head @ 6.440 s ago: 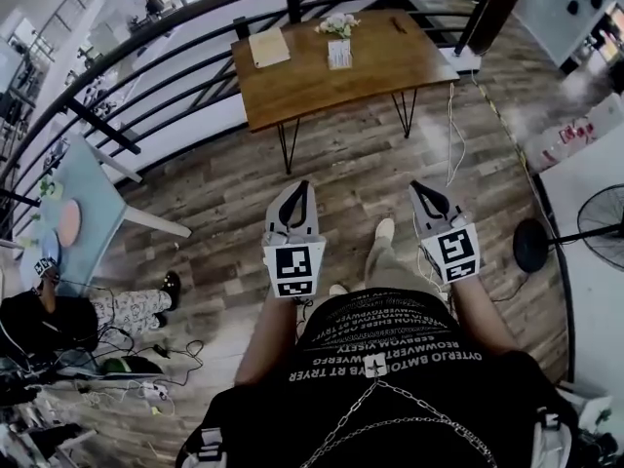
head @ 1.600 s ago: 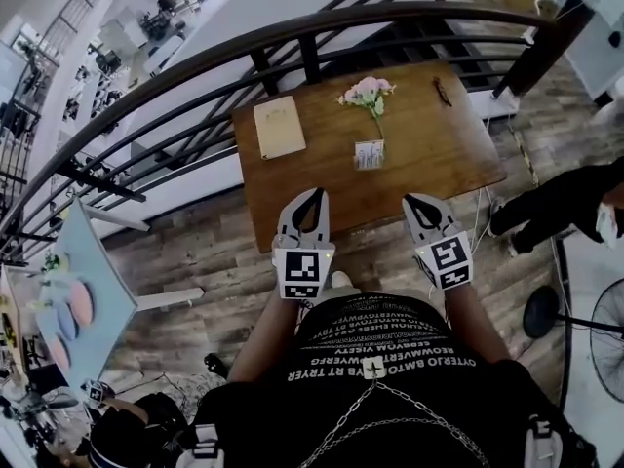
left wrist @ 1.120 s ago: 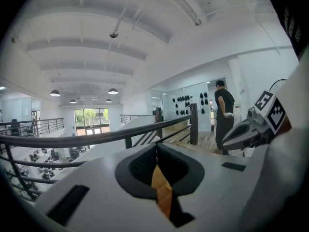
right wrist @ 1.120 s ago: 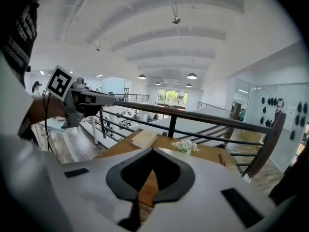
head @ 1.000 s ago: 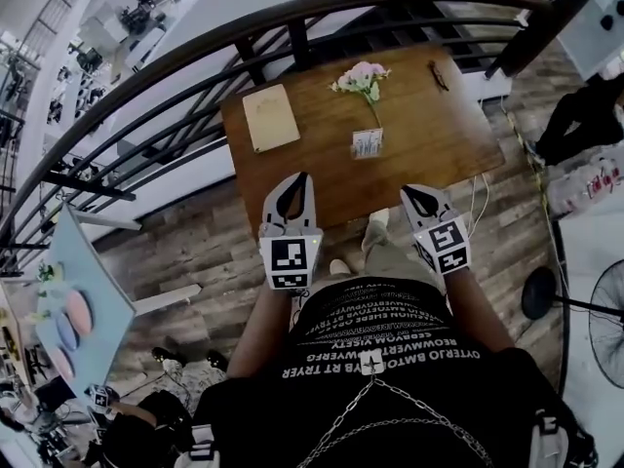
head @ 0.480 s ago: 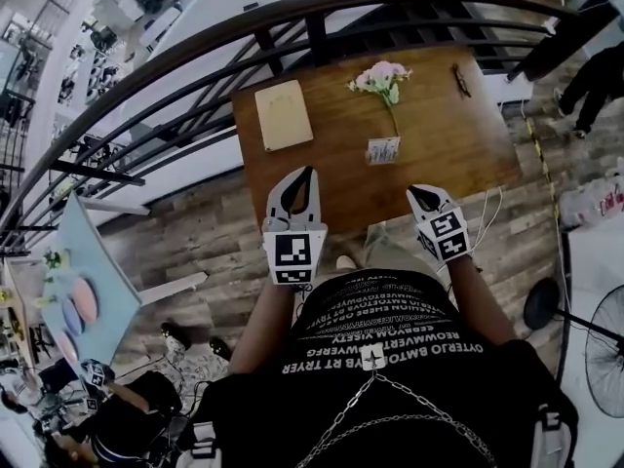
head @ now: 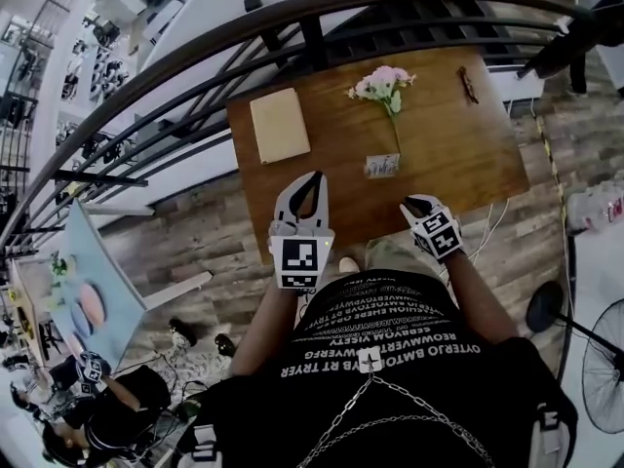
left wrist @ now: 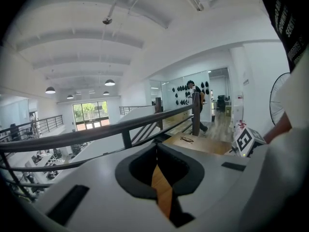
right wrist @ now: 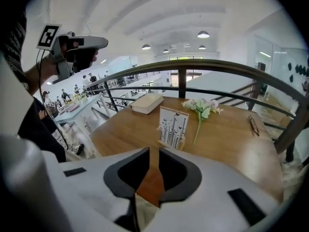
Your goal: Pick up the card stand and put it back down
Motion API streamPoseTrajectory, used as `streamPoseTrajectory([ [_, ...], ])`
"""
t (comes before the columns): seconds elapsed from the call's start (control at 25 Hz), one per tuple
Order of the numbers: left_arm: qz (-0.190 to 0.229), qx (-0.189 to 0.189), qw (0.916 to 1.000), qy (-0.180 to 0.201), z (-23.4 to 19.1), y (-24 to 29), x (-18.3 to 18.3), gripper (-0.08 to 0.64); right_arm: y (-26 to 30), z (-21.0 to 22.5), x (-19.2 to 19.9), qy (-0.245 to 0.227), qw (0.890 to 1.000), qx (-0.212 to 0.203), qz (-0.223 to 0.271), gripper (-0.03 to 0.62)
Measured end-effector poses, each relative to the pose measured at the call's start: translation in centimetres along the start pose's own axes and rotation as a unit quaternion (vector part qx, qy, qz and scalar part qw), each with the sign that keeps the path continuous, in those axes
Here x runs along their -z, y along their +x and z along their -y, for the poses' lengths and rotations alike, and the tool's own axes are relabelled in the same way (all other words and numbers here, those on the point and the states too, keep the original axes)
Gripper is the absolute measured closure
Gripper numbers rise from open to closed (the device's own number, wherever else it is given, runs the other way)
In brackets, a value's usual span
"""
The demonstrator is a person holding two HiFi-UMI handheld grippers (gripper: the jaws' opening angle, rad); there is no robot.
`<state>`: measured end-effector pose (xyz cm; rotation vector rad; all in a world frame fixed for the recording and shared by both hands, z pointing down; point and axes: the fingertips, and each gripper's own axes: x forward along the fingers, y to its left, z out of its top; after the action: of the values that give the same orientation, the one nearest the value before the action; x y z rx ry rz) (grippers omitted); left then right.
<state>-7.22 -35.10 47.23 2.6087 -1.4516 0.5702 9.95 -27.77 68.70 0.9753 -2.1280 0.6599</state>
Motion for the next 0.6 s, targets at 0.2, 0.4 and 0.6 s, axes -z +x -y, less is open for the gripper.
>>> streamPoseTrajectory([
  [0.2,-0.018,-0.01,0.9998,0.001,-0.7,1.7,0.2,0.532,2.5,2.0,0.8,-0.005,1.0,-0.014,-0.015,0.499],
  [0.4,-0.036,-0.018,0.9992,0.0,-1.2,3.3,0.8,0.532,5.7,3.8,1.7,-0.005,0.999,-0.027,-0.039,0.489],
  [0.6,-0.056,-0.025,0.9981,-0.003,-1.4,4.2,1.7,0.532,7.8,5.6,1.6,0.008,0.998,-0.038,-0.041,0.459],
])
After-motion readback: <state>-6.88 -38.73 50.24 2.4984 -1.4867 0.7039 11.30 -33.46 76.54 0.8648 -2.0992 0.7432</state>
